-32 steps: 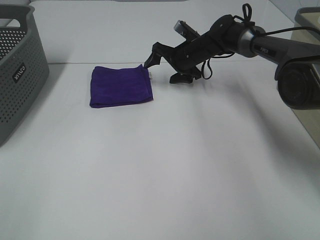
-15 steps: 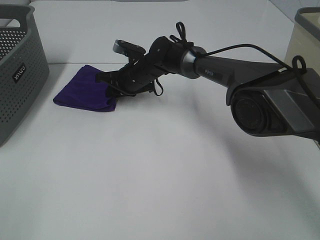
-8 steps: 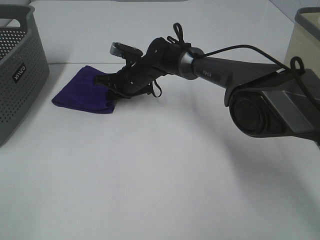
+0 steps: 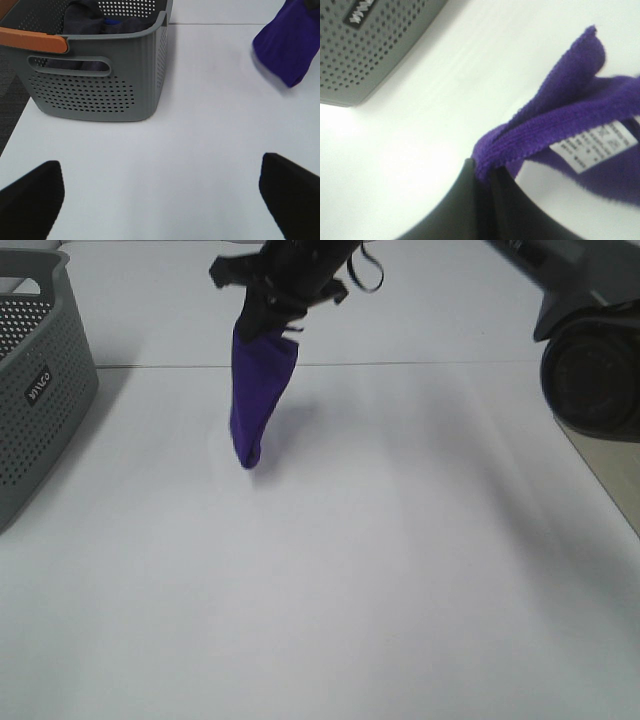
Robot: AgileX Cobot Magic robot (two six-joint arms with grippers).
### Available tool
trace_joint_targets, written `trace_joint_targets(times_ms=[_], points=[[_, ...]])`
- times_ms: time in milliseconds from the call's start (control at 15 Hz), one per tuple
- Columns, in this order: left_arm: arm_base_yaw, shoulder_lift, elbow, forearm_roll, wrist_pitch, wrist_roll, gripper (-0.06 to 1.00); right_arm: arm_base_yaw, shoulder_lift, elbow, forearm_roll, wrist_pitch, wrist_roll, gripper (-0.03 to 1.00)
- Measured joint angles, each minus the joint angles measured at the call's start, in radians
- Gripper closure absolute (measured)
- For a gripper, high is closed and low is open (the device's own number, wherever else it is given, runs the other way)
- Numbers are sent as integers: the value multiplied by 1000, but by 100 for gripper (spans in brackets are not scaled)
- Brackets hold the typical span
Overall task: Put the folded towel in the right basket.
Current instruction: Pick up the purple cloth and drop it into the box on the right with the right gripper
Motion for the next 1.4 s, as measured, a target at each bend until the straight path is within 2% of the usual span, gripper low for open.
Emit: trace_joint_targets(times_ms=[267, 400, 800, 1067, 1200, 1267, 1400], points=[[0, 0, 0, 0, 0, 0, -5, -33, -164, -23, -229, 11, 15, 94], [0, 0, 0, 0, 0, 0, -5, -80, -218, -23, -273, 13, 32, 94], [0, 0, 0, 0, 0, 0, -5, -424, -381, -2, -325, 17, 61, 94], [0, 0, 0, 0, 0, 0, -5, -632, -520, 219, -325, 17, 74, 94], [0, 0, 0, 0, 0, 0, -5, -716, -577, 359, -325, 18, 51, 94], [0, 0, 0, 0, 0, 0, -5, -789, -590, 456, -325, 18, 27, 94], [0, 0, 0, 0, 0, 0, -5, -847, -590, 542, -330, 18, 22, 94]])
